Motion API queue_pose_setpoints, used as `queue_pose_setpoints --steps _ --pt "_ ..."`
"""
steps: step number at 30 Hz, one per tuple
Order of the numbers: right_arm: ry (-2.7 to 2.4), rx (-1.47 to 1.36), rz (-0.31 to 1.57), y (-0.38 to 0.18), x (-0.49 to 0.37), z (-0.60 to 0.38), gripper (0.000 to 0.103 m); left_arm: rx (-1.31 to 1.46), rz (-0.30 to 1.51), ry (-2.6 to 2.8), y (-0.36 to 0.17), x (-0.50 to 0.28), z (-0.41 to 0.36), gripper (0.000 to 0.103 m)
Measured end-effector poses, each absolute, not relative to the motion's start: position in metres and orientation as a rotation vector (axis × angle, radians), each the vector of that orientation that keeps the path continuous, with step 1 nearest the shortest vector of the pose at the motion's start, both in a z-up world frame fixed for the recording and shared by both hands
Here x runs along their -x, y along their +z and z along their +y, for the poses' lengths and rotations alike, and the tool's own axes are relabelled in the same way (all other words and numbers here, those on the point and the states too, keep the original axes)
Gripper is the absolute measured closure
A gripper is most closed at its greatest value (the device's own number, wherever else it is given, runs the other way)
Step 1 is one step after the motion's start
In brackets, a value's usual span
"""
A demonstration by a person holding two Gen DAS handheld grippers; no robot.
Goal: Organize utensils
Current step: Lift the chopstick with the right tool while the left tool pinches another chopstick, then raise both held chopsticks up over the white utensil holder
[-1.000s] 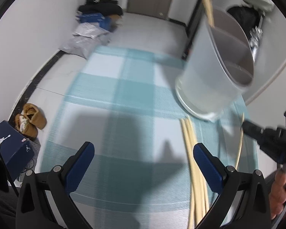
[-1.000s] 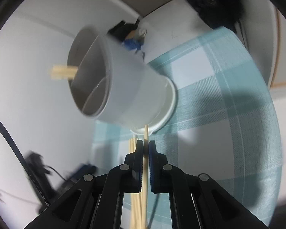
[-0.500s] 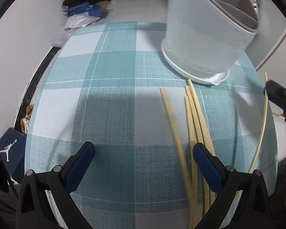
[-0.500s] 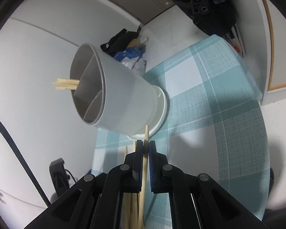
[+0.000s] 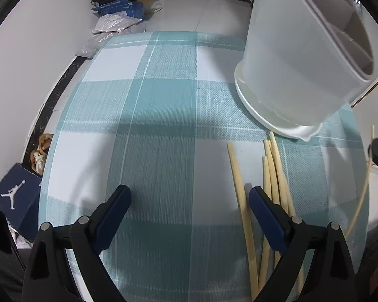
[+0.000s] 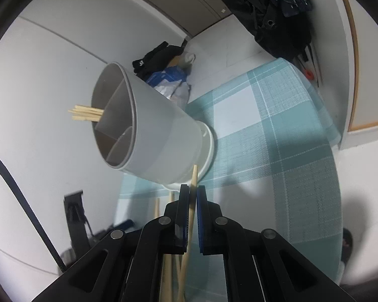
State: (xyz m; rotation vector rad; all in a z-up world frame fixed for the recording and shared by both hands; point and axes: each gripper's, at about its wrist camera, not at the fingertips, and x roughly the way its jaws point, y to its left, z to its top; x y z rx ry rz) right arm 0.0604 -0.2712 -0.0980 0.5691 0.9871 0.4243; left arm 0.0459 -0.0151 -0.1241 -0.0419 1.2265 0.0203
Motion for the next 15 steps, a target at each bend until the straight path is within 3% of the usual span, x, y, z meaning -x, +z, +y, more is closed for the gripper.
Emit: queue_pose_setpoints --steps 2,4,9,10,15 --pt "0.429 -0.565 0.987 -0.098 -0.061 -0.27 0.098 0.039 1.227 0.009 -0.124 -0.05 -0.018 0.014" --pt "0.431 -0.558 0.98 -0.097 -0.06 -0.269 0.098 0.037 1.225 0.005 -0.121 -0.052 -0.021 0.028" --pt "0.439 -0.569 0.964 -0.094 -0.06 -0.27 0.098 0.053 1.233 -0.025 -0.116 -0.054 -0.027 0.093" --pt "0.441 -0.571 0.962 -0.094 -0.059 -0.27 0.098 0.076 1.238 -0.032 -0.116 -0.054 -0.025 0.098" --pt "0.439 -0.563 0.941 -0.089 -0.056 -0.269 0.098 0.184 1.223 -0.016 -0.116 -0.053 -0.014 0.1"
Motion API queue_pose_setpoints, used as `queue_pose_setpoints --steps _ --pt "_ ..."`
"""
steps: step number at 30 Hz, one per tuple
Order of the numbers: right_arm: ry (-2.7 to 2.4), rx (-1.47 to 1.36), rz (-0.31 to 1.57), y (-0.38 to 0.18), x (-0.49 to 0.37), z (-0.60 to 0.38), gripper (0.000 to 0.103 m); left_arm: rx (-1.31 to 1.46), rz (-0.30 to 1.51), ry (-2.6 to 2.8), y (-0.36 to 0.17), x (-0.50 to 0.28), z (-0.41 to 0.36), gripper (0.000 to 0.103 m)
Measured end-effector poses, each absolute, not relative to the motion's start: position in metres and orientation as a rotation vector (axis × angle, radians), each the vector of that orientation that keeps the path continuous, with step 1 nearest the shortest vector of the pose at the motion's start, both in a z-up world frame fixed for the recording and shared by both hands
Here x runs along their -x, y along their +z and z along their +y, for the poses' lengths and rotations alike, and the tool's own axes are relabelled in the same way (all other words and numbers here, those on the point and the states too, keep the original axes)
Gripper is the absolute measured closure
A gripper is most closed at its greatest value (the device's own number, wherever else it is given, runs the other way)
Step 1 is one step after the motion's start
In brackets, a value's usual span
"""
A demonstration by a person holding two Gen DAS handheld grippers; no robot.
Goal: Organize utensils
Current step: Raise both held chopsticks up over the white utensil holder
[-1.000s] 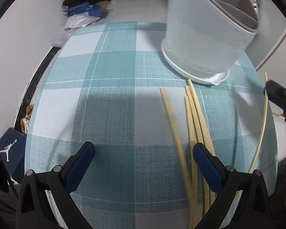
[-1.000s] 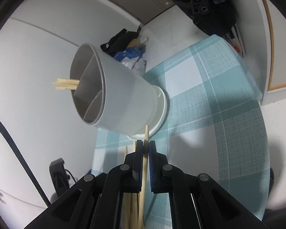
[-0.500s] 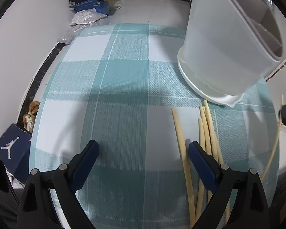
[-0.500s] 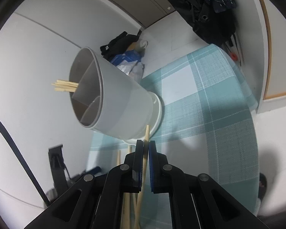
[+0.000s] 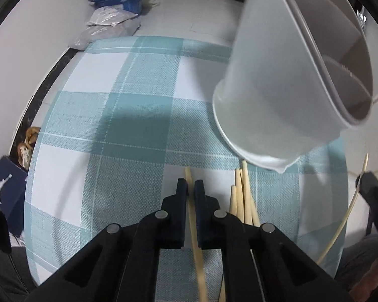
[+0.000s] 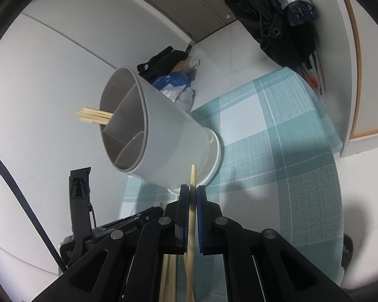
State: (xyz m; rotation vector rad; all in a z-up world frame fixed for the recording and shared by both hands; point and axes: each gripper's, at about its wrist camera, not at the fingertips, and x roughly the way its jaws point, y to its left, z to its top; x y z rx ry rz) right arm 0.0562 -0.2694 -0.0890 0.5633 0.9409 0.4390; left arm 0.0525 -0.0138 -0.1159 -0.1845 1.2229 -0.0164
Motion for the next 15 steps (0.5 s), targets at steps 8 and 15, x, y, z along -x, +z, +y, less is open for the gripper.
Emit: queue_pose_setpoints --steps 8,15 --pt "0.462 -0.46 0.838 -0.066 -0.037 -0.251 0.098 0.265 1.069 -0.067 -0.077 -0.033 -0.01 0.101" --pt "0.42 -0.292 0.715 -0.043 -0.01 -0.226 0.098 0.258 0.916 -0.115 -0.036 -0.009 -0.011 0.101"
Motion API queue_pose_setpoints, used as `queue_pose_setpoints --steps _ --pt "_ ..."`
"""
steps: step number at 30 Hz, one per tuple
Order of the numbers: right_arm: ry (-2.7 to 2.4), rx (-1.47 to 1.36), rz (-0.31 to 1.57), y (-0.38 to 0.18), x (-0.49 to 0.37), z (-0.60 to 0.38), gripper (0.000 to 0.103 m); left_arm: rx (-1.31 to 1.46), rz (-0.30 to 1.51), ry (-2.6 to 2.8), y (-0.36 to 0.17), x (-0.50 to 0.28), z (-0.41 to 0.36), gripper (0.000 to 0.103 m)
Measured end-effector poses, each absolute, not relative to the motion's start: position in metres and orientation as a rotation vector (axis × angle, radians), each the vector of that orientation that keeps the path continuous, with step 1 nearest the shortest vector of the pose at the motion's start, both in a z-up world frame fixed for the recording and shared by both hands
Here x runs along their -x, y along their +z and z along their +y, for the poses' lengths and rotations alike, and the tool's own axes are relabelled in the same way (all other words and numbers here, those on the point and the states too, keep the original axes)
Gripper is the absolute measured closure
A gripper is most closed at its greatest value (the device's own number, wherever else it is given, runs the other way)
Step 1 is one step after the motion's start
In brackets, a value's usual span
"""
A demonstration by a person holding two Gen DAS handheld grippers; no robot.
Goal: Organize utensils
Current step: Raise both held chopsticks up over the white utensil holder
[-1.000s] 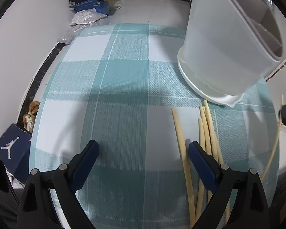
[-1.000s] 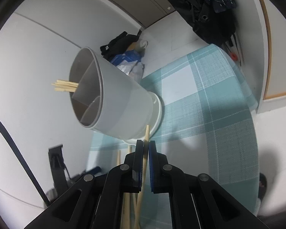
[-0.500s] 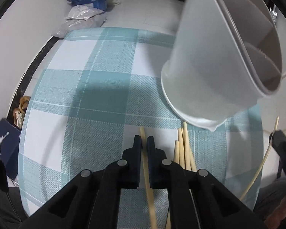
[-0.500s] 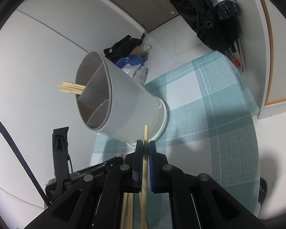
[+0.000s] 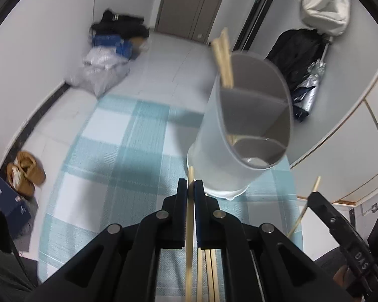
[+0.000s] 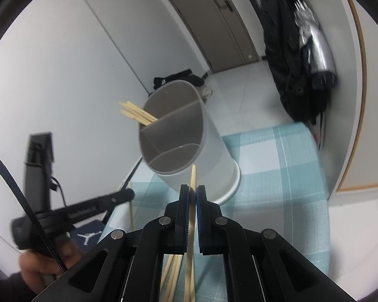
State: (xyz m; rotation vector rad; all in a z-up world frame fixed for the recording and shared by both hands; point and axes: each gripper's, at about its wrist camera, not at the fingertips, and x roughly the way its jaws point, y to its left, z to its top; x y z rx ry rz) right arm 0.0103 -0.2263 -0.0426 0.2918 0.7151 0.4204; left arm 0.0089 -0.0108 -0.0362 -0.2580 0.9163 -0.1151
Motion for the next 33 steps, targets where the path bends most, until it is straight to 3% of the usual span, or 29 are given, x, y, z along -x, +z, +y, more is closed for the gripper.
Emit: queue_pose_setpoints --steps 14,33 --pt "0.409 -0.094 0.551 -0.014 0.014 -0.19 0.099 0.221 0.808 -0.189 -0.007 0.014 -0.004 0.101" --pt "0.392 -0.087 0.513 -0.009 0.017 -0.182 0.099 0.13 0.788 -0.272 0.008 0.028 -0.009 0.101"
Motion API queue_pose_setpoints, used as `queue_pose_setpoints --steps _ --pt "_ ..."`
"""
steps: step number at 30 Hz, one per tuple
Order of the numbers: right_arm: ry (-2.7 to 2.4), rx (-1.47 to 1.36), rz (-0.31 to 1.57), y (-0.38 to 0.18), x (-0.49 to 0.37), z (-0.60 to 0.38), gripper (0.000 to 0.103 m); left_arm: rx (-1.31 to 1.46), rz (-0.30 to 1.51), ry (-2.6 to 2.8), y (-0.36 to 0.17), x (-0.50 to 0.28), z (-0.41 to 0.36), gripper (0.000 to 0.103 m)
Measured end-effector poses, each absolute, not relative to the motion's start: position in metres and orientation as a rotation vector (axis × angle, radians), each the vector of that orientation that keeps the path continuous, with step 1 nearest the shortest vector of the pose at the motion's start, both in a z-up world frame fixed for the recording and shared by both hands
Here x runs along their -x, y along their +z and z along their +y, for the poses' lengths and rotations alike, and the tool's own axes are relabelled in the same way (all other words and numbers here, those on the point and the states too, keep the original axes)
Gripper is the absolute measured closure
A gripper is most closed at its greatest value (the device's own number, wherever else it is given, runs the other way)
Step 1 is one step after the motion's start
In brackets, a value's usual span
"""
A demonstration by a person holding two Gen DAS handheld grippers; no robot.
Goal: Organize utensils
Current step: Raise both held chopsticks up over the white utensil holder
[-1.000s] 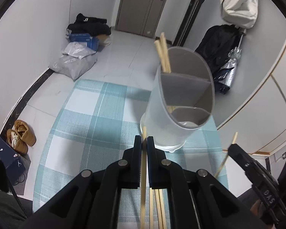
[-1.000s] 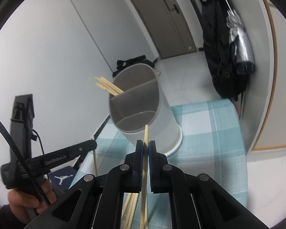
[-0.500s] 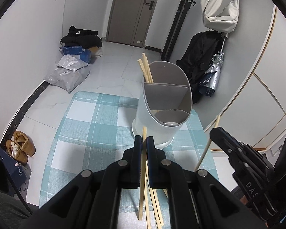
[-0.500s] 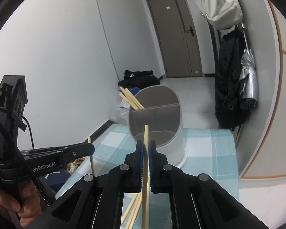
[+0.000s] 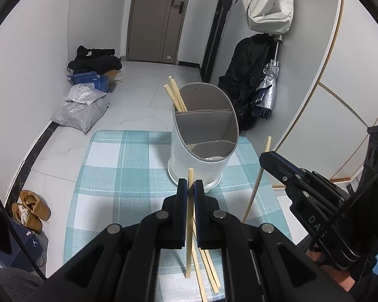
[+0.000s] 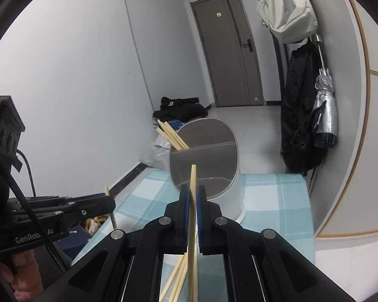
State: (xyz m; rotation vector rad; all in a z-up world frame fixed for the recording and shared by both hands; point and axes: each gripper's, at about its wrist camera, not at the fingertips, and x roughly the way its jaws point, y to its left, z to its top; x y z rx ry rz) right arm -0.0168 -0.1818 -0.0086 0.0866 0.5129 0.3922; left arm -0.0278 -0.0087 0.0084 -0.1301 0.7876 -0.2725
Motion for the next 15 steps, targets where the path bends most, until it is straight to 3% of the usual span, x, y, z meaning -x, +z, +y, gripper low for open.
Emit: queue_pose_setpoints --steps 15 --pt "0.406 -0.098 0.494 -0.001 0.001 -0.183 0.099 0.107 0.739 -0.386 0.045 0.028 -0.022 0.101"
